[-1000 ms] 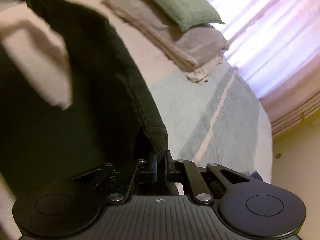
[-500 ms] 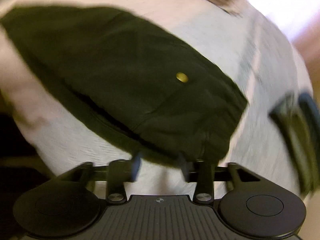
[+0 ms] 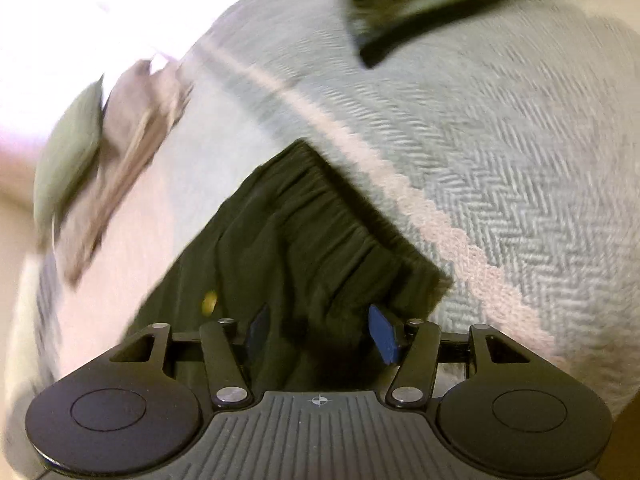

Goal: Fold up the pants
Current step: 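Lift the hems with both grippers and fold the legs toward the waistband, then open both grippers and release the folded pants onto the blanket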

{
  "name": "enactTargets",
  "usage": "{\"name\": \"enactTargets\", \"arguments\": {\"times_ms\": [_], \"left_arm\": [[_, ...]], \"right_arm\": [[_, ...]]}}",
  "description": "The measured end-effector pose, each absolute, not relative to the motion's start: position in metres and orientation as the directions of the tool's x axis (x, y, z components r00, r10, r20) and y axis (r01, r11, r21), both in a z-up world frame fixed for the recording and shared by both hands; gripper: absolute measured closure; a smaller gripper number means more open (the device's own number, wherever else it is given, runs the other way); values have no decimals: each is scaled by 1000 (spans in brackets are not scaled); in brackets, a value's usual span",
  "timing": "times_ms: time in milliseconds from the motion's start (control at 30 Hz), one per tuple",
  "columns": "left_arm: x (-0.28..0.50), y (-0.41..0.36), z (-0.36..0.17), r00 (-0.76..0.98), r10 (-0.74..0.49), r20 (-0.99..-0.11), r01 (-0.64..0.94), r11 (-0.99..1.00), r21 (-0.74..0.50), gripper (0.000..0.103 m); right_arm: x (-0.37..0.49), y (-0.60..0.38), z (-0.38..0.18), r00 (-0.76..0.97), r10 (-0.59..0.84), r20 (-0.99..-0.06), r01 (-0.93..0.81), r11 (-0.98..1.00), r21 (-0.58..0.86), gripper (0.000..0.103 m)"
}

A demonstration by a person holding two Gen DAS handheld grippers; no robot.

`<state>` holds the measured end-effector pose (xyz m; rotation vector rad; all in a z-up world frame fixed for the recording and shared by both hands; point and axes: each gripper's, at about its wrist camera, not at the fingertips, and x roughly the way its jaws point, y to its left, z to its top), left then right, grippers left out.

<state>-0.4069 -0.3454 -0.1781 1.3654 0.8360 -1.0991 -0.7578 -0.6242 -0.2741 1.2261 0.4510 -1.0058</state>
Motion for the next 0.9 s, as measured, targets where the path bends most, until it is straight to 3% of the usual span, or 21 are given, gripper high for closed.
{"name": "enactTargets", "arguments": {"times_ms": [33,67,167,233,367,433,500,633,900], "left_arm": [[-410,-350,-176,311,-124,-942,939,-113,325,98],[-413,-354,-174,310,-135,-941,938,-119,326,98],[-420,-368,-169,292,-158,-943,939,-139,314,98],[-425,-374,-169,280,-173,-944,940,-149,306,98],[-429,-382,-174,275,-172,-946,942,-147,301,97],[-431,-379,-174,288,-174,-942,938,-148,314,96],[-428,-371,-169,308,-181,-934,936,-118,332,95],[-420,-350,-157,339,-179,-924,937,-26,349,94],[-378,-309,-149,386,-154,-910,919,154,364,75]], "right_arm": [[-763,-630,-277,518,-386,-763,819,-32,572,59],[-765,-632,-280,499,-388,-775,823,-67,563,80],[-772,-636,-257,482,-403,-778,852,8,523,82],[-770,-633,-243,467,-414,-781,874,81,480,82],[-766,-636,-273,413,-354,-839,908,89,410,82],[-764,-637,-277,399,-344,-850,915,89,393,76],[-761,-635,-268,366,-357,-859,930,101,354,62],[-752,-628,-244,298,-360,-884,953,171,251,58],[-692,-584,-201,291,-415,-862,932,328,157,57]]}}
